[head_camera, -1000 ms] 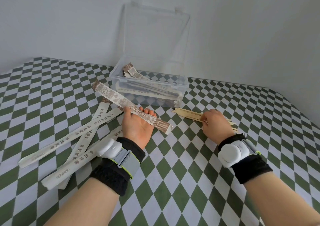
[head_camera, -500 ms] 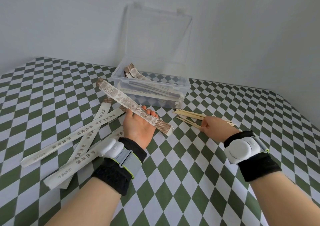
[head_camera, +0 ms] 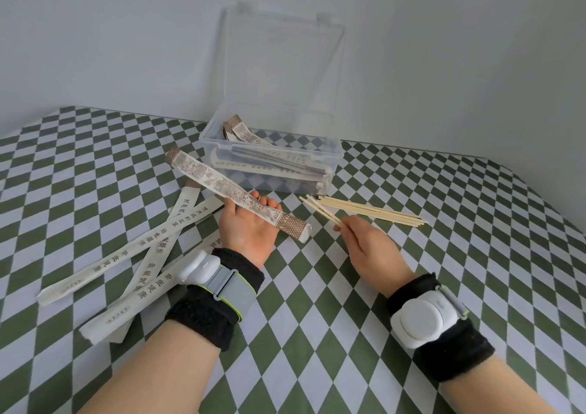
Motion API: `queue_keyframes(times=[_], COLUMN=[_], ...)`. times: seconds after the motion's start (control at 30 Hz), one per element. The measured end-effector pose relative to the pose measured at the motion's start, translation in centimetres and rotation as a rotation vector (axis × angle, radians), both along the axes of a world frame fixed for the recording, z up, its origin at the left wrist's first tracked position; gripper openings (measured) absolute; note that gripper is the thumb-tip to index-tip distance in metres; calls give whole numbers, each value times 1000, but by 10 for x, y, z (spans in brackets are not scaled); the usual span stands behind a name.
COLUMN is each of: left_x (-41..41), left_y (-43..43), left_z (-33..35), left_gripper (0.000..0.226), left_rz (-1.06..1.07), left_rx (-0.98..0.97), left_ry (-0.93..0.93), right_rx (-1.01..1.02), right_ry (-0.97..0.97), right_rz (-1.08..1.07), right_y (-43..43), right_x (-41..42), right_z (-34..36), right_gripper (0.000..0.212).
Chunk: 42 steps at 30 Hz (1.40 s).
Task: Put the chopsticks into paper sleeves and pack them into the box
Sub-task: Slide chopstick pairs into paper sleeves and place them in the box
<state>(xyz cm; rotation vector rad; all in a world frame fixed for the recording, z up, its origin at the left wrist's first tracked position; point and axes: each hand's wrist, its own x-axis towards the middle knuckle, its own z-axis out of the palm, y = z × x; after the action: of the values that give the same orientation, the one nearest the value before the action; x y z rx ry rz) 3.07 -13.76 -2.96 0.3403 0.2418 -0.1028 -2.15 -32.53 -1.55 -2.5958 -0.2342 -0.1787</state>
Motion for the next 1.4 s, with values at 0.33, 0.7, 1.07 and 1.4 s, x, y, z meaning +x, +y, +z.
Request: queue_keyframes(times=[0.33, 0.7, 1.07, 1.4], left_x=[1, 4, 4, 0], left_y=[5, 7, 6, 4], left_z=[0, -3, -2, 4], left_gripper=[44, 39, 51, 44], left_rz=[23, 26, 32, 36], left_rx=[-63, -81, -76, -54], left_ry=[0, -3, -33, -17], right_rx=[-257, -311, -306, -115], right_ry=[-229, -283, -179, 112], right_rz=[97, 44, 78, 31], right_y=[-23, -10, -8, -5], right_x=[-21, -18, -15, -6], right_z=[-13, -11, -10, 0], right_gripper=[34, 48, 33, 36])
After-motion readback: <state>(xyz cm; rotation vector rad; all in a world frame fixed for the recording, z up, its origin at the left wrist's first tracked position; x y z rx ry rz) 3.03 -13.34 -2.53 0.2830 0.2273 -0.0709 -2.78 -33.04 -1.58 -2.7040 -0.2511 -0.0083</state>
